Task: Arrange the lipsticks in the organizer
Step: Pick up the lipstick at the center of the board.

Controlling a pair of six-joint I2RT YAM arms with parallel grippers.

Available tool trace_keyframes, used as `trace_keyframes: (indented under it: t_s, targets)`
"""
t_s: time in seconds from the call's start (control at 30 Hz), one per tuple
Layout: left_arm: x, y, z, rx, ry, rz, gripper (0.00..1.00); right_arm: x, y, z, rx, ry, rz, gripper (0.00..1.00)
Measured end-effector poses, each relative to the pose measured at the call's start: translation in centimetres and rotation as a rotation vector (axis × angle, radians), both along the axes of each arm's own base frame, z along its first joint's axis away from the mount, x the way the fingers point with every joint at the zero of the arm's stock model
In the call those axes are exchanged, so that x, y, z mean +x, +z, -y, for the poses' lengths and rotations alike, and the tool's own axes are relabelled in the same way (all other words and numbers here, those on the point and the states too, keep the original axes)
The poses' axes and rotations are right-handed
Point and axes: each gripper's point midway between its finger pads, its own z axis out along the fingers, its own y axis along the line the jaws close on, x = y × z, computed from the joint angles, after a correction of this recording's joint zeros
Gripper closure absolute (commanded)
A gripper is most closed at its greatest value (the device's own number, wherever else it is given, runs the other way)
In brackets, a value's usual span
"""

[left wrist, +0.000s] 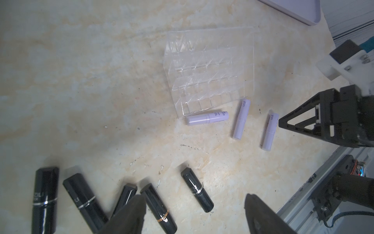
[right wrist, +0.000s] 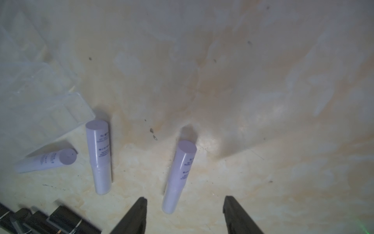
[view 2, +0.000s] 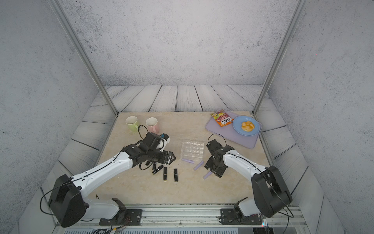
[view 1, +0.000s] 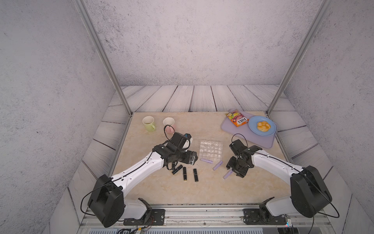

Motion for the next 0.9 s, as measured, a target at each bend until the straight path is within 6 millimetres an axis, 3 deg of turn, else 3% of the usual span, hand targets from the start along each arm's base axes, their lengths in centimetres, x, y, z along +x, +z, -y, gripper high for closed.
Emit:
trace_keyframes:
  t_s: [0.4, 0.9]
  targets:
    - [0.3, 0.0, -0.2, 0.019, -0.003, 0.027, 0.16, 0.6, -0.6, -0.9, 0.030, -0.024, -0.005, 0.56]
    - [0.6, 0.1, -0.5, 0.027, 0.011, 0.050, 0.15, 0.5, -1.9, -1.1, 0.024, -0.028, -0.040, 0.55]
